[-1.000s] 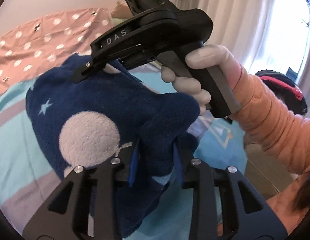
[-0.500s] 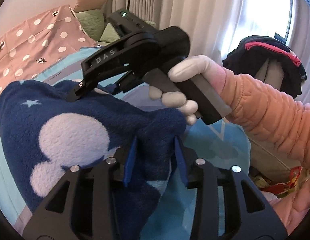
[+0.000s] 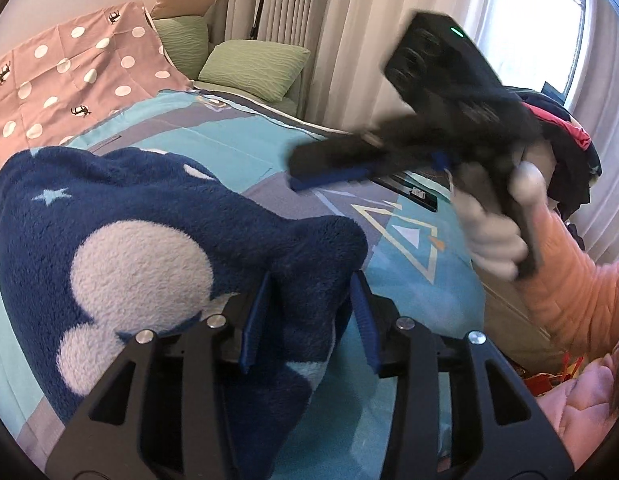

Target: Fold small clothes

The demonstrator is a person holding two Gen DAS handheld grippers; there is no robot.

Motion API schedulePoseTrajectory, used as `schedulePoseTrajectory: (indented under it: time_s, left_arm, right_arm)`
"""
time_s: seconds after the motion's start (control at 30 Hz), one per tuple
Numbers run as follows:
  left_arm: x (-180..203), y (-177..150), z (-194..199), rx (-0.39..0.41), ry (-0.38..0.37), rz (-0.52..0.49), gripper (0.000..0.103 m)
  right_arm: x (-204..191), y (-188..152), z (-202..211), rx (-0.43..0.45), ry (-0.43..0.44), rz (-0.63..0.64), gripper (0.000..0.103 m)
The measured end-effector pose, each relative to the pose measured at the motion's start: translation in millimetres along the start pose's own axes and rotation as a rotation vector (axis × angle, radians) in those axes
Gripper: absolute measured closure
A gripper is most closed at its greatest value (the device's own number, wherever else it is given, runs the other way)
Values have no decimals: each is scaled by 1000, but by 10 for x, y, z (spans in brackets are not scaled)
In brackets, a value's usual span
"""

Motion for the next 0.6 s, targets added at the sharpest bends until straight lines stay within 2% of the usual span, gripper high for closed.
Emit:
schedulePoseTrajectory:
  time_s: [0.1,0.17,0.23,0.3,0.33,0.4,0.47,0.5,0.6]
  left_arm:
    - [34,5,3,-3,-16,0,53]
    - [48,30,30,0,-45,17,49]
    - [72,79,113,17,-93,61,47]
    - [46,124,291,45,-135,109,47]
    - [-6,156,422,69,-133,126,47]
    - [-171,220,663,119,-87,152,47]
    - [-484,298,888,162,31,174,47]
    - [-716,330,961,170,127,176,48]
    - [-1133,366,970,157,292,175,50]
  right_arm:
    - [19,-140,-27,-8,10,-51,50]
    - [74,-200,-106,-30,-13,-74,50]
    - [150,-289,-132,-51,-39,-107,59]
    - [174,-318,-153,-51,-33,-126,80]
    - [172,-324,-145,-47,-40,-126,83]
    - [147,-306,-121,-32,-56,-113,87]
    - [82,-266,-76,-10,-63,-108,89]
    - [17,-220,-32,11,-64,-97,90]
    - [-183,-105,127,73,-85,-21,92]
Point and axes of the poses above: each gripper's, at about its wrist camera, not at the fingertips, and z roughly against the way its jaws point, x to its right, y to its top, the point moved 9 cm from there along -z, roughly the way its jaws point, and after that the axes turned 10 degrees about x, right-handed, at the moved point
